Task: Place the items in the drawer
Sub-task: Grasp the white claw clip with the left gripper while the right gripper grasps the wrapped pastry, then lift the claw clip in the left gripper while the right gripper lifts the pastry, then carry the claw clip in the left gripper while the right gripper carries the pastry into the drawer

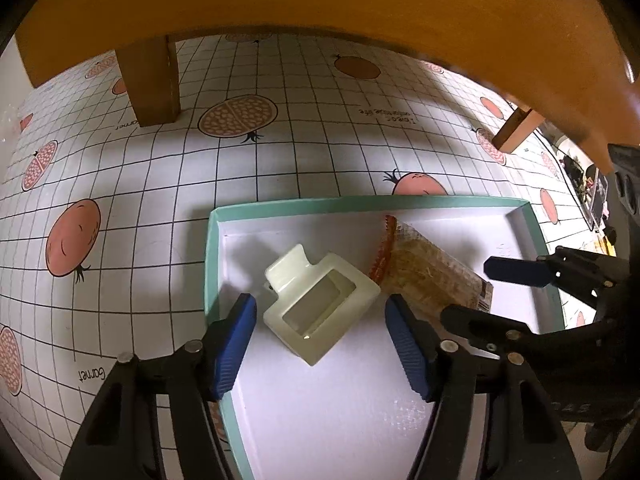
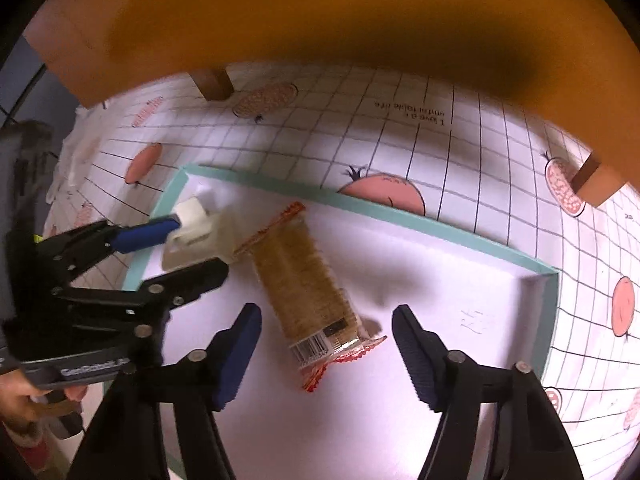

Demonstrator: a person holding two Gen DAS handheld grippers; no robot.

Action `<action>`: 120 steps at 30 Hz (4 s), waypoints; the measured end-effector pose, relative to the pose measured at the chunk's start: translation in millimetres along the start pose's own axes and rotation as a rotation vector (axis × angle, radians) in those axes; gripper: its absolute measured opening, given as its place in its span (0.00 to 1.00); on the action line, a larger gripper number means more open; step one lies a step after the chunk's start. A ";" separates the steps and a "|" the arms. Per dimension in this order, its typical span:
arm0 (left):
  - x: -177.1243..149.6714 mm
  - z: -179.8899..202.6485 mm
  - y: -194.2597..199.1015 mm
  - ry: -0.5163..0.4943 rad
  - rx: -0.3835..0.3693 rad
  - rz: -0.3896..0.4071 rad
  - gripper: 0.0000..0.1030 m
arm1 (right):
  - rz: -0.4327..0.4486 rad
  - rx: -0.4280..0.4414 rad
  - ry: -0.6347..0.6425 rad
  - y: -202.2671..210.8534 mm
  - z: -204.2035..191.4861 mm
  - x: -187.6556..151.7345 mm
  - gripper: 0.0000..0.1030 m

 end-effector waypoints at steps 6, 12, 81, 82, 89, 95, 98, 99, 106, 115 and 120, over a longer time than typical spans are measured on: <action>0.9 -1.3 -5.1 0.001 0.020 -0.010 0.53 | -0.006 -0.005 -0.014 -10.4 -1.6 2.7 0.61; 1.4 -1.9 -5.6 -0.004 0.037 -0.008 0.49 | 0.004 0.006 -0.029 -12.7 -5.7 1.2 0.53; -41.1 6.2 26.2 0.042 0.124 -0.067 0.37 | 0.007 -0.137 -0.195 12.4 -5.5 -36.5 0.40; -39.8 6.2 29.5 0.046 0.120 -0.060 0.37 | 0.014 -0.137 -0.199 16.2 -5.5 -37.3 0.40; -19.9 11.2 63.8 0.065 0.072 0.018 0.36 | 0.108 -0.131 -0.223 56.6 -12.9 -33.4 0.40; -7.0 21.8 84.6 0.050 0.051 0.074 0.36 | 0.162 -0.158 -0.213 81.2 -15.5 -31.5 0.40; -1.8 27.2 93.9 0.040 0.041 0.094 0.36 | 0.176 -0.170 -0.220 91.4 -13.1 -33.0 0.40; 0.6 29.6 97.8 0.037 0.035 0.102 0.36 | 0.179 -0.171 -0.221 93.7 -12.5 -33.2 0.40; 23.6 49.8 143.9 0.003 -0.018 0.210 0.36 | 0.230 -0.181 -0.244 122.1 -9.4 -34.7 0.40; 50.9 81.9 224.7 -0.056 -0.106 0.407 0.36 | 0.396 -0.183 -0.244 190.8 -15.8 -18.8 0.40; 59.6 92.0 252.6 -0.076 -0.137 0.475 0.36 | 0.465 -0.180 -0.232 219.5 -24.8 -12.1 0.40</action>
Point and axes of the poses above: each gripper's, at about its wrist camera, not at the fingertips, and y roughly against the way its jaws point, z to its right, x to its top, the point moved 4 cm from there along -y, roughly the way its jaws point, and after that the axes turned 4 degrees about z, right-handed, at the moved point
